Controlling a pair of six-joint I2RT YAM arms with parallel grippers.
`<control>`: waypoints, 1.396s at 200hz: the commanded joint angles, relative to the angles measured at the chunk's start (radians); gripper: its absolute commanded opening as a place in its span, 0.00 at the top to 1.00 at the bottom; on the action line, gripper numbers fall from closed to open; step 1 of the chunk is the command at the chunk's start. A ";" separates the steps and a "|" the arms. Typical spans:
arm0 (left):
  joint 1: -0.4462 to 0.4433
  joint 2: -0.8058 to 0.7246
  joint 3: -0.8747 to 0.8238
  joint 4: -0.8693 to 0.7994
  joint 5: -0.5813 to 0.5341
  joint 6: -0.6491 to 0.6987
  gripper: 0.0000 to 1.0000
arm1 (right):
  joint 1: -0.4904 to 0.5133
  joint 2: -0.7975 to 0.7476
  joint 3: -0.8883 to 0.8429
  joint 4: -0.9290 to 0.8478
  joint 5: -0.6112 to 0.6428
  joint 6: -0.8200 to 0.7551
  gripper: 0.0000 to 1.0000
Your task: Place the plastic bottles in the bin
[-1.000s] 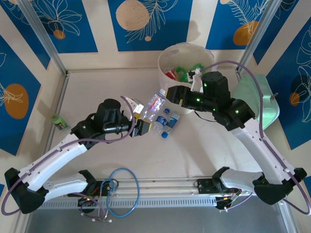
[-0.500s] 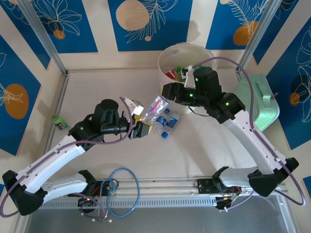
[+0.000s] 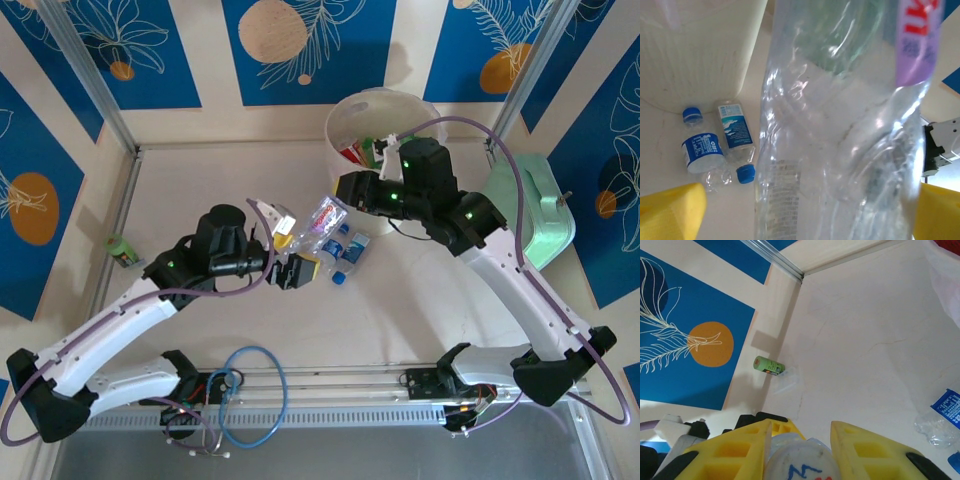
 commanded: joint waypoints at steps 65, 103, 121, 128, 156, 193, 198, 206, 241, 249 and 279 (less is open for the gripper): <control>-0.002 -0.097 -0.020 -0.070 -0.293 -0.057 0.00 | -0.275 0.061 0.238 0.080 0.012 -0.092 0.73; -0.002 -0.113 -0.088 -0.036 -0.329 -0.161 0.00 | -0.415 0.139 0.275 0.112 0.074 -0.099 0.73; -0.002 -0.119 -0.117 -0.020 -0.348 -0.187 0.00 | -0.497 0.175 0.262 0.148 0.048 -0.064 0.74; -0.003 -0.119 -0.121 -0.022 -0.354 -0.191 0.00 | -0.523 0.192 0.263 0.159 0.041 -0.054 0.74; -0.003 -0.120 -0.129 -0.033 -0.362 -0.197 0.00 | -0.618 0.255 0.270 0.207 -0.004 -0.003 0.75; -0.002 -0.129 -0.152 -0.022 -0.393 -0.205 0.00 | -0.684 0.330 0.265 0.307 -0.079 0.120 0.75; -0.002 -0.127 -0.152 -0.019 -0.396 -0.209 0.00 | -0.685 0.343 0.269 0.318 -0.087 0.132 0.76; -0.002 -0.121 -0.154 -0.016 -0.397 -0.214 0.00 | -0.678 0.367 0.288 0.320 -0.091 0.142 0.76; -0.002 -0.098 -0.161 0.000 -0.394 -0.232 0.00 | -0.607 0.494 0.448 0.243 -0.053 0.102 0.74; -0.002 -0.092 -0.161 0.000 -0.400 -0.235 0.00 | -0.590 0.526 0.488 0.226 -0.056 0.090 0.68; -0.003 -0.073 -0.144 -0.019 -0.396 -0.230 0.00 | -0.546 0.610 0.618 0.130 0.002 0.036 0.31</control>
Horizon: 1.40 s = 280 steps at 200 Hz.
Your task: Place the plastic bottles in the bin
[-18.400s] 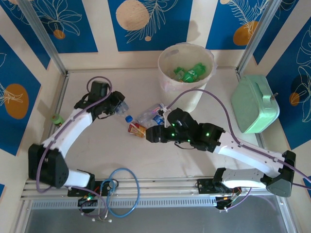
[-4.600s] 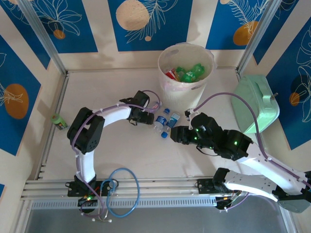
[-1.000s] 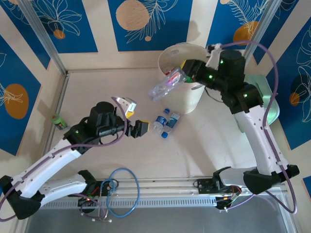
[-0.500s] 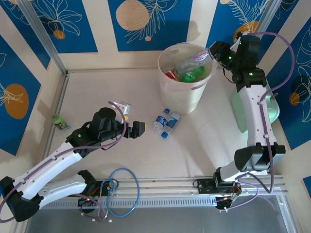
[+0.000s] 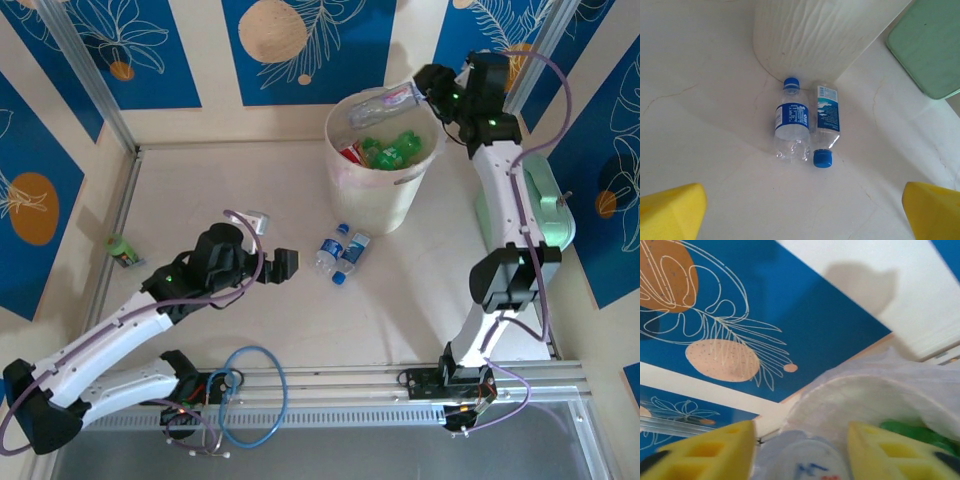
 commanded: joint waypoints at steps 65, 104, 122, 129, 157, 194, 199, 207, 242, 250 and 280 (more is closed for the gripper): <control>-0.003 0.072 0.023 -0.001 -0.013 0.005 0.00 | 0.019 -0.054 0.080 -0.139 0.017 -0.107 0.32; -0.003 0.184 0.045 0.037 0.011 -0.006 0.00 | 0.060 -0.332 -0.203 -0.112 -0.036 -0.174 0.34; 0.001 0.248 0.061 0.055 0.022 -0.022 0.01 | 0.094 -0.507 -0.368 -0.120 -0.030 -0.199 0.35; 0.000 0.274 0.070 0.058 0.023 -0.024 0.02 | 0.107 -0.574 -0.428 -0.130 -0.030 -0.205 0.36; 0.004 0.397 0.111 0.067 0.068 -0.021 0.10 | 0.208 -0.812 -0.614 -0.220 -0.001 -0.237 0.37; 0.004 0.562 0.177 0.091 0.107 -0.012 0.21 | 0.363 -1.083 -0.792 -0.404 0.127 -0.191 0.38; 0.005 0.583 0.185 0.097 0.105 -0.009 0.21 | 0.378 -1.116 -0.816 -0.421 0.138 -0.173 0.38; 0.006 0.617 0.200 0.098 0.098 -0.008 0.23 | 0.398 -1.165 -0.856 -0.447 0.153 -0.145 0.38; 0.006 0.748 0.278 0.102 0.124 -0.008 0.21 | 0.441 -1.291 -0.978 -0.503 0.168 -0.060 0.39; 0.006 0.770 0.291 0.104 0.132 -0.008 0.20 | 0.443 -1.299 -0.988 -0.508 0.168 -0.055 0.39; 0.004 0.818 0.324 0.080 0.090 0.001 0.21 | 0.450 -1.286 -0.993 -0.487 0.145 -0.044 0.40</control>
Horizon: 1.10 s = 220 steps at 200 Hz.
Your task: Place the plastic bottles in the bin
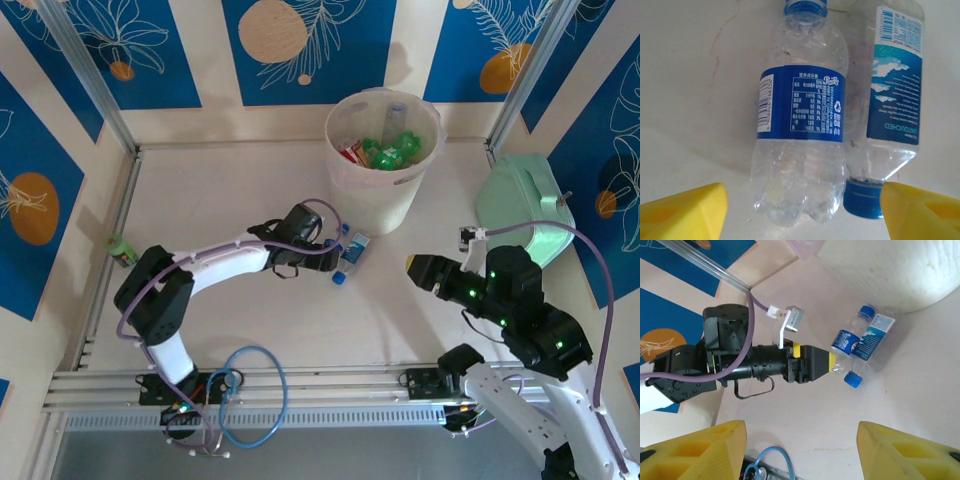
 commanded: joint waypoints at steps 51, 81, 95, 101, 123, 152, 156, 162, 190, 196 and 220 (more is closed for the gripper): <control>0.003 0.093 0.083 -0.058 -0.056 0.042 0.24 | 0.036 0.046 0.009 0.050 -0.009 0.042 0.42; 0.003 0.130 0.116 -0.083 -0.047 0.046 0.26 | 0.058 0.049 0.015 0.065 -0.001 0.051 0.43; 0.004 0.150 0.134 -0.099 -0.037 0.048 0.27 | 0.067 0.052 0.018 0.066 0.007 0.052 0.44; 0.004 0.158 0.141 -0.105 -0.032 0.049 0.27 | 0.069 0.055 0.020 0.066 0.012 0.051 0.43; 0.005 0.184 0.164 -0.121 -0.008 0.051 0.25 | 0.082 0.063 0.026 0.063 0.025 0.048 0.44; 0.004 0.212 0.187 -0.146 0.003 0.051 0.25 | 0.095 0.066 0.034 0.066 0.041 0.050 0.43; 0.005 0.215 0.189 -0.147 0.006 0.051 0.25 | 0.096 0.066 0.034 0.066 0.043 0.049 0.43; 0.006 0.219 0.192 -0.150 0.008 0.051 0.27 | 0.099 0.067 0.035 0.066 0.048 0.049 0.43; 0.006 0.210 0.199 -0.172 0.023 0.047 0.38 | 0.108 0.068 0.033 0.067 0.060 0.051 0.43; 0.006 0.200 0.191 -0.173 0.027 0.042 0.40 | 0.110 0.068 0.033 0.066 0.063 0.050 0.43; 0.000 0.114 0.135 -0.170 0.054 0.024 0.43 | 0.114 0.072 0.036 0.066 0.073 0.051 0.43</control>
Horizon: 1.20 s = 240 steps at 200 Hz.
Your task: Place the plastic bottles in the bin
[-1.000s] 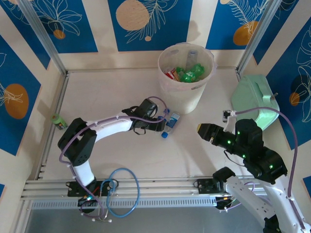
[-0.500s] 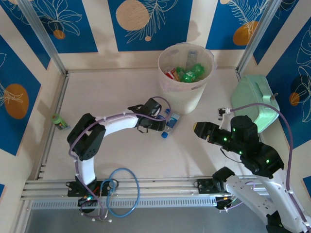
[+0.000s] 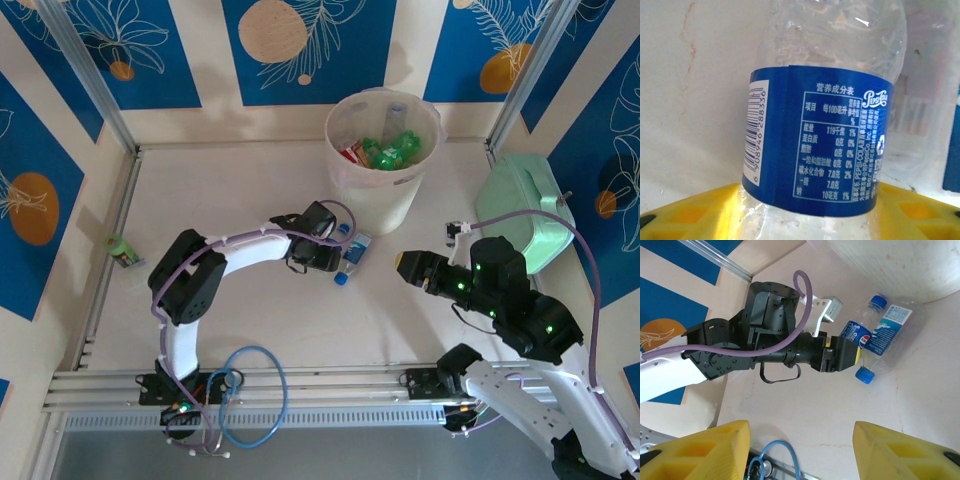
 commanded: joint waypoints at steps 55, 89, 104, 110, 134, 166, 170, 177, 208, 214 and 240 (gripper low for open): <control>-0.034 -0.400 -0.175 -0.008 0.119 0.045 0.45 | 0.010 0.083 0.079 0.039 0.025 0.014 0.43; -0.073 -0.567 -0.196 0.002 0.137 0.120 0.44 | 0.012 0.190 0.151 0.079 0.005 0.028 0.42; -0.094 -0.616 -0.196 0.009 0.149 0.150 0.43 | 0.013 0.235 0.177 0.113 -0.007 0.032 0.42; -0.101 -0.635 -0.198 0.015 0.152 0.158 0.42 | 0.013 0.253 0.189 0.127 -0.011 0.033 0.42; -0.112 -0.695 -0.222 0.061 0.179 0.164 0.41 | 0.013 0.325 0.233 0.146 -0.002 0.038 0.42; -0.122 -0.765 -0.266 0.121 0.203 0.155 0.41 | 0.015 0.390 0.263 0.187 -0.016 0.049 0.42; -0.122 -0.773 -0.269 0.128 0.205 0.153 0.41 | 0.015 0.396 0.264 0.191 -0.017 0.051 0.42; -0.122 -0.785 -0.277 0.139 0.207 0.151 0.41 | 0.015 0.407 0.267 0.198 -0.018 0.053 0.42; -0.121 -0.828 -0.303 0.174 0.235 0.144 0.40 | 0.022 0.436 0.266 0.230 -0.016 0.066 0.42; -0.122 -0.834 -0.305 0.179 0.238 0.142 0.40 | 0.025 0.443 0.266 0.236 -0.015 0.067 0.42; -0.123 -0.850 -0.319 0.195 0.251 0.137 0.40 | 0.035 0.470 0.277 0.241 0.002 0.068 0.42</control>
